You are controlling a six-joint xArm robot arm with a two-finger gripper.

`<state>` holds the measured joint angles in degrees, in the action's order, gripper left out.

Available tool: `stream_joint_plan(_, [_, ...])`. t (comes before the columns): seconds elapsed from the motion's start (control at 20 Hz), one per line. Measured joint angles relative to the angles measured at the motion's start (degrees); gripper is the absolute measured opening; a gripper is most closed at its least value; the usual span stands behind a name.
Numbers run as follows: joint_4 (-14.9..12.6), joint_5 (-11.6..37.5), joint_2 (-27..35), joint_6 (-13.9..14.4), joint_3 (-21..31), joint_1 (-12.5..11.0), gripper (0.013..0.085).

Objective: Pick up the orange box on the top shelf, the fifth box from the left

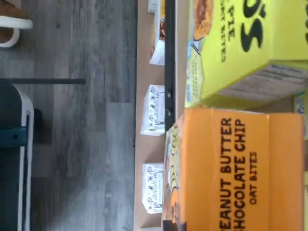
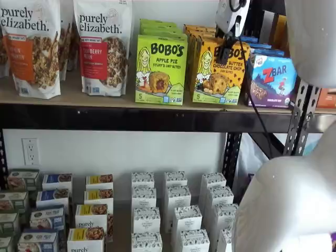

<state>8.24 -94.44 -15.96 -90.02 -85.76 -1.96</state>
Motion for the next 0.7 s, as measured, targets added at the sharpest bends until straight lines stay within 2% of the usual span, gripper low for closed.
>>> stream_joint_plan(0.35, [1.2,-1.8,-4.5,0.0,2.8,-0.5,0.025])
stream_joint_plan(0.7, [0.4,-3.6,-10.1,0.2,6.8,-0.3,0.025])
